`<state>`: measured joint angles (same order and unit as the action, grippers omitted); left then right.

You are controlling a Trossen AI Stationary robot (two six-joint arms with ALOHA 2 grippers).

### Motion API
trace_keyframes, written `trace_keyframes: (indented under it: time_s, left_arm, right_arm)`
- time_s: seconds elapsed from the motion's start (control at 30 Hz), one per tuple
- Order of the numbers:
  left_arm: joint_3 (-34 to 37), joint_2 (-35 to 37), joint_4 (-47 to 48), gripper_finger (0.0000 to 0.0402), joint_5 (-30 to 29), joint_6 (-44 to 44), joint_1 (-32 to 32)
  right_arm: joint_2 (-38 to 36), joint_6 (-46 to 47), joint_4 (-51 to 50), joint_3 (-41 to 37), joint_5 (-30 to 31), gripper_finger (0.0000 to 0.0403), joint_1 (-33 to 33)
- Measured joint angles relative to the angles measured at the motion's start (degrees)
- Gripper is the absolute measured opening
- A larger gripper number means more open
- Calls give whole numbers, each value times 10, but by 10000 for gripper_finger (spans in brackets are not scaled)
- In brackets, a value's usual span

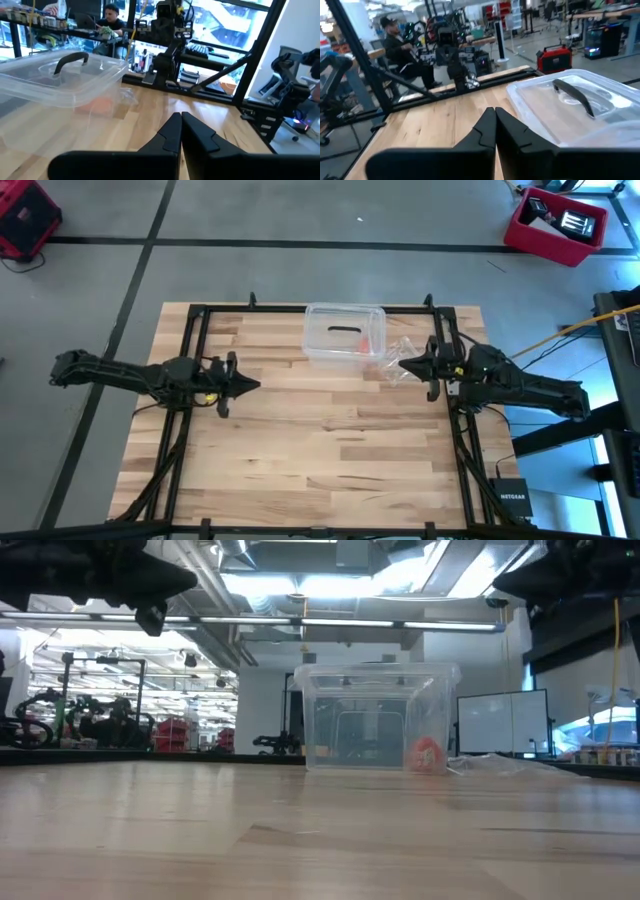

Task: Roll bandage
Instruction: Return to Home Position

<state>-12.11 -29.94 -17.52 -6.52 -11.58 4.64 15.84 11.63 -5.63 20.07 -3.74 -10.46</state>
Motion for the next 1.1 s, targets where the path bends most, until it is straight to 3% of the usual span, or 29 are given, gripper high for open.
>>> trace_keyframes:
  time_s: [0.53, 0.8, 1.1]
  left_arm:
    - [83, 109, -14, 3, -34, -11, -4]
    - [116, 166, -5, 3, -36, -12, -2]
    - [115, 296, 130, 3, -26, -11, -2]
  right_arm:
    - [-76, 12, 164, -189, 22, 5, 0]
    - [-79, 1, 167, -194, 15, 3, 0]
    - [-79, 0, 155, -195, 12, 9, 0]
